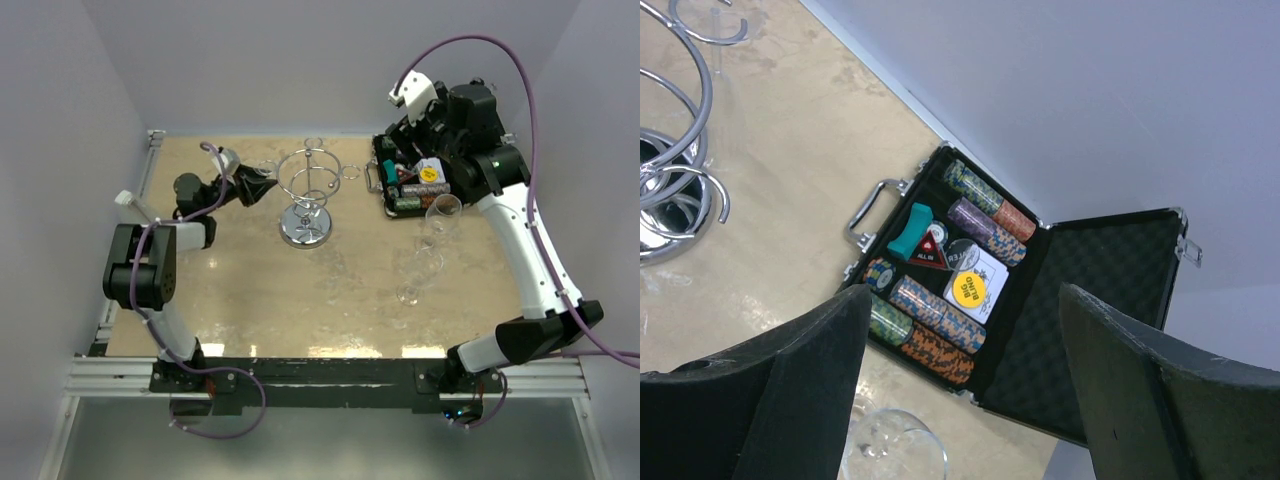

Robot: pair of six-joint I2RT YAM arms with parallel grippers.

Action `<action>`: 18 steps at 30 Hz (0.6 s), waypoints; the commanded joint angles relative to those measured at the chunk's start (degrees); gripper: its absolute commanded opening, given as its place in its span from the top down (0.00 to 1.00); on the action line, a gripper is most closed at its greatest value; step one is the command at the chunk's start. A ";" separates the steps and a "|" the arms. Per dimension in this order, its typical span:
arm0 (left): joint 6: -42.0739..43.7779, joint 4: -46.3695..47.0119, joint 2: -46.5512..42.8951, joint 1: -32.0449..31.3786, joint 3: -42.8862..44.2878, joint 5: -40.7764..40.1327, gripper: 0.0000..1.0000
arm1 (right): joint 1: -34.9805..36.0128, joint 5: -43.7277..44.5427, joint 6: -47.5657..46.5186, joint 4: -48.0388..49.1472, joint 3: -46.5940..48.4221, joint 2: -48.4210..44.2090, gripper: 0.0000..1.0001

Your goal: Take the wine glass off the wine glass rack

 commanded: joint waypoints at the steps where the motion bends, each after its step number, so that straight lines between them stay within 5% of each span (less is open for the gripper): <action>1: -1.25 5.32 1.27 -1.41 3.53 2.42 0.65 | -0.15 1.39 -0.22 1.63 -0.59 -1.10 0.21; 10: 1.21 3.83 0.31 -0.97 3.45 1.72 0.99 | -0.15 1.83 -0.31 2.25 -0.06 -0.23 0.21; 18: 1.30 6.46 -2.67 0.08 0.91 -0.12 1.00 | -0.15 0.87 -0.14 2.60 0.46 1.09 0.22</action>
